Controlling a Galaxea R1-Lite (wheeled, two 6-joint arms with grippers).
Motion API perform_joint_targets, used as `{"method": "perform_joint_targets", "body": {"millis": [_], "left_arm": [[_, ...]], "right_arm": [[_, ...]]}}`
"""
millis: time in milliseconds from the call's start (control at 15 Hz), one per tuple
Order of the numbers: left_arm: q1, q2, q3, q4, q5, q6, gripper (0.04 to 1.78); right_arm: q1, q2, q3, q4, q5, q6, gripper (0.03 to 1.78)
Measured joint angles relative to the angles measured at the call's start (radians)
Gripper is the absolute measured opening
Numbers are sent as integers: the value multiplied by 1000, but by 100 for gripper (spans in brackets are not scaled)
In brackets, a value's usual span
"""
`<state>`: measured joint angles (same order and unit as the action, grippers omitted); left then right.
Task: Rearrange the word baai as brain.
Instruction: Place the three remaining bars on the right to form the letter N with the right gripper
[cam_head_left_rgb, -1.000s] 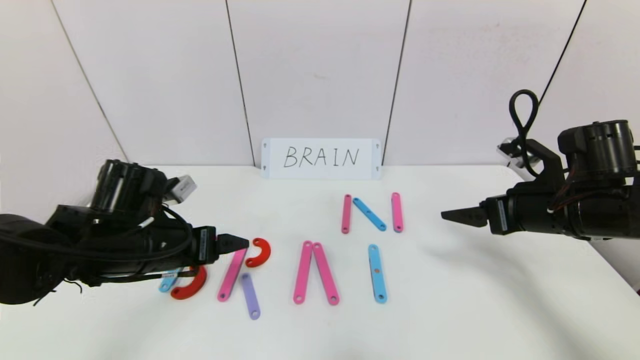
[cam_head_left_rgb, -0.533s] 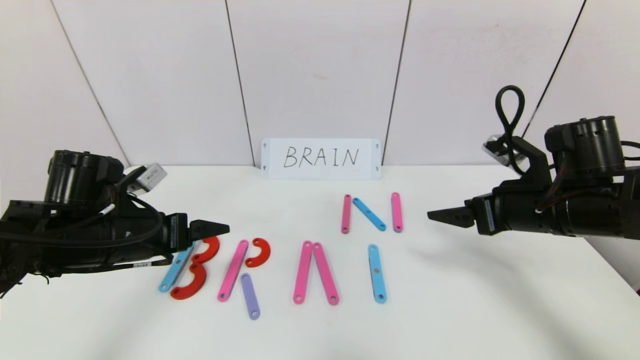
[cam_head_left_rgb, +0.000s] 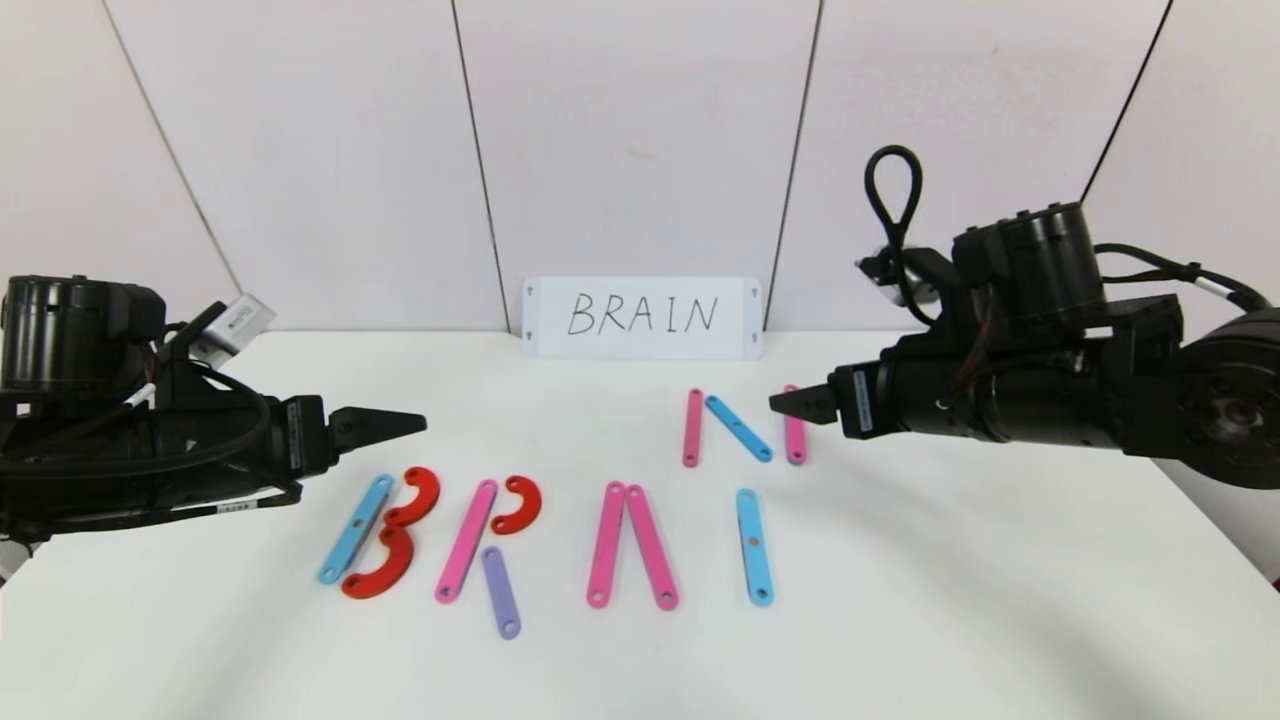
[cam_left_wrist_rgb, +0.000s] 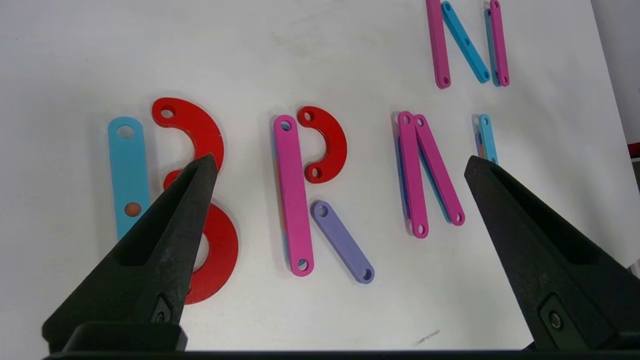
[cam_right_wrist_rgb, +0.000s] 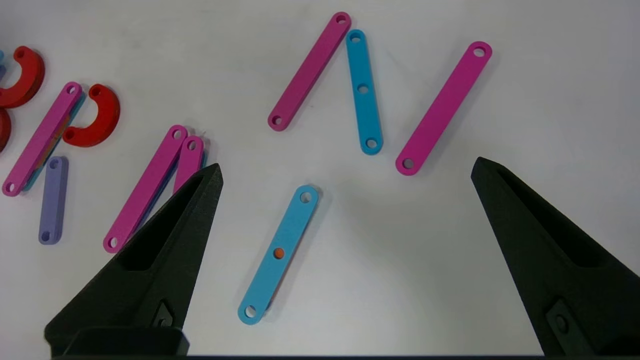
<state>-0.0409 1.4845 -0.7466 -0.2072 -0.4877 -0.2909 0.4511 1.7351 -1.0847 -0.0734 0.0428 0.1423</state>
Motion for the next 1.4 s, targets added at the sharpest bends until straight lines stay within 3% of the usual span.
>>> {"method": "perform_joint_targets", "body": {"millis": [133, 400, 600, 1000, 1400], "left_arm": [[3, -9, 0, 0, 0, 0, 174], [3, -35, 1, 2, 1, -2, 174], [2, -41, 3, 2, 2, -1, 174], [3, -42, 7, 1, 3, 0, 174], [1, -37, 9, 1, 3, 0, 174]], "right_arm": [[42, 40, -32, 2, -50, 14, 174], [144, 151, -119, 3, -196, 67, 174], [184, 241, -196, 33, -261, 101, 174], [215, 404, -337, 63, -304, 165, 174], [206, 541, -467, 66, -310, 178, 174]]}}
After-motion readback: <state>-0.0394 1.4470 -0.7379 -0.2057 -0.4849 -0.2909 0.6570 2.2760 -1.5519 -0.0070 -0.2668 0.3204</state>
